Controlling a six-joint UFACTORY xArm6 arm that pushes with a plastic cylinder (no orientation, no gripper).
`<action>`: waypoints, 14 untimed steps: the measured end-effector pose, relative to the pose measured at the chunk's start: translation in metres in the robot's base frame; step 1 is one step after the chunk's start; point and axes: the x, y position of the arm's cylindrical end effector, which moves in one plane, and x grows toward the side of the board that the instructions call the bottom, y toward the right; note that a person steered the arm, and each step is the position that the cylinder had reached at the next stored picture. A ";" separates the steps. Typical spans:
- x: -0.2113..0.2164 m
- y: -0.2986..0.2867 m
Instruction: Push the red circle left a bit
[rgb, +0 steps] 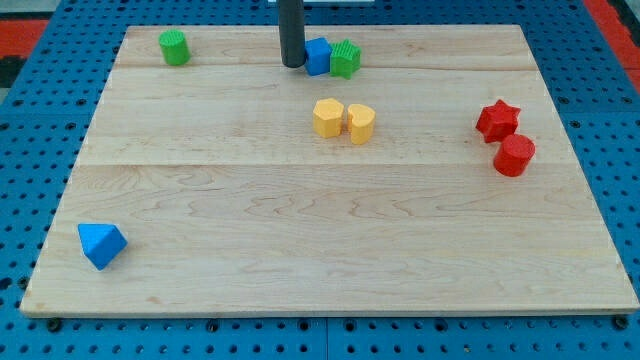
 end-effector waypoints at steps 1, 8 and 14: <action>-0.001 0.000; 0.023 -0.021; 0.181 0.004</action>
